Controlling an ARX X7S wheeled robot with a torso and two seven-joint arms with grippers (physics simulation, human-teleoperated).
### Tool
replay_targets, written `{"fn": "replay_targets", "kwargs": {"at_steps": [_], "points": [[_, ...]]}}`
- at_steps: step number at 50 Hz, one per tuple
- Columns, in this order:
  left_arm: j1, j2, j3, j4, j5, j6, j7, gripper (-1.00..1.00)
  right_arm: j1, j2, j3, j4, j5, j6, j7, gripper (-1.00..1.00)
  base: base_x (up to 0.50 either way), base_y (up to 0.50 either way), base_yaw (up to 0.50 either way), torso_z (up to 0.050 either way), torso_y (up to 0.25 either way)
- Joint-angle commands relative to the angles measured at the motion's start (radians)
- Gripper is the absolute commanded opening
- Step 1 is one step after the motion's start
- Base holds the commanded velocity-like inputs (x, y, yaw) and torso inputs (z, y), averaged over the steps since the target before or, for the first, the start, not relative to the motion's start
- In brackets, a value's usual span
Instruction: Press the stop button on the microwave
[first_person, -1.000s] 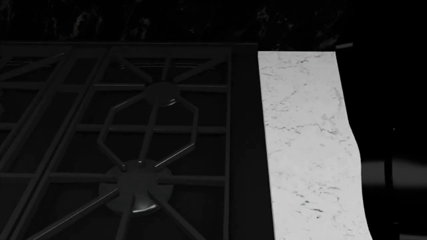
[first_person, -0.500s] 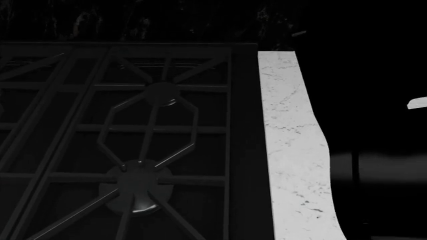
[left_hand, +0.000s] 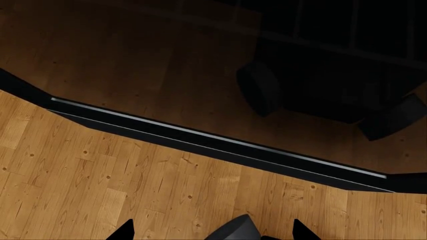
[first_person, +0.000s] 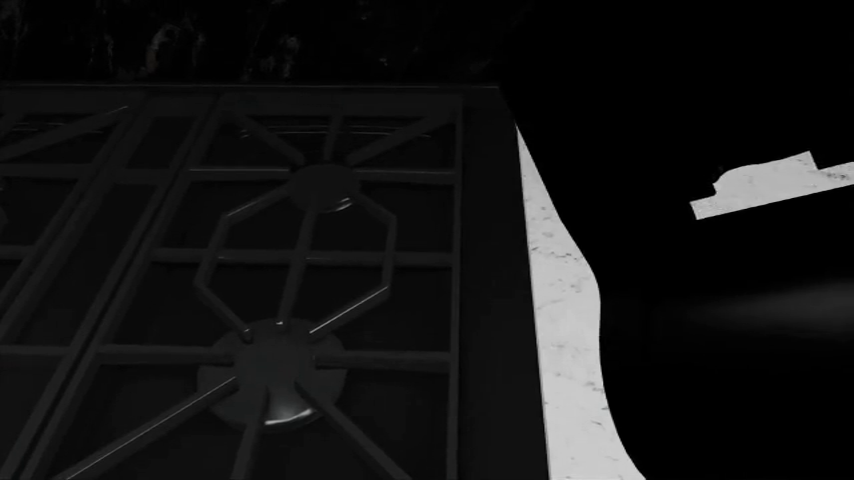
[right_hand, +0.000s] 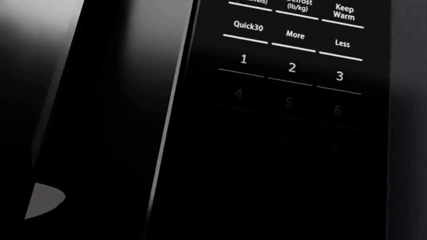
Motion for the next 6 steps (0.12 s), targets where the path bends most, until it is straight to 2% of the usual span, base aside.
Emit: {"fn": "replay_targets", "kwargs": {"at_steps": [1, 6], "points": [[0.0, 0.0, 0.0, 0.0, 0.0, 0.0, 0.0, 1.0, -0.025, 0.016, -0.038, 0.249, 0.058, -0.141, -0.098, -1.0, 0.02, 0.0, 0.01, 0.0, 0.0], [0.0, 0.0, 0.0, 0.0, 0.0, 0.0, 0.0, 1.0, -0.049, 0.023, -0.055, 0.266, 0.05, -0.152, -0.098, -1.0, 0.01, 0.0, 0.01, 0.002, 0.0]]}}
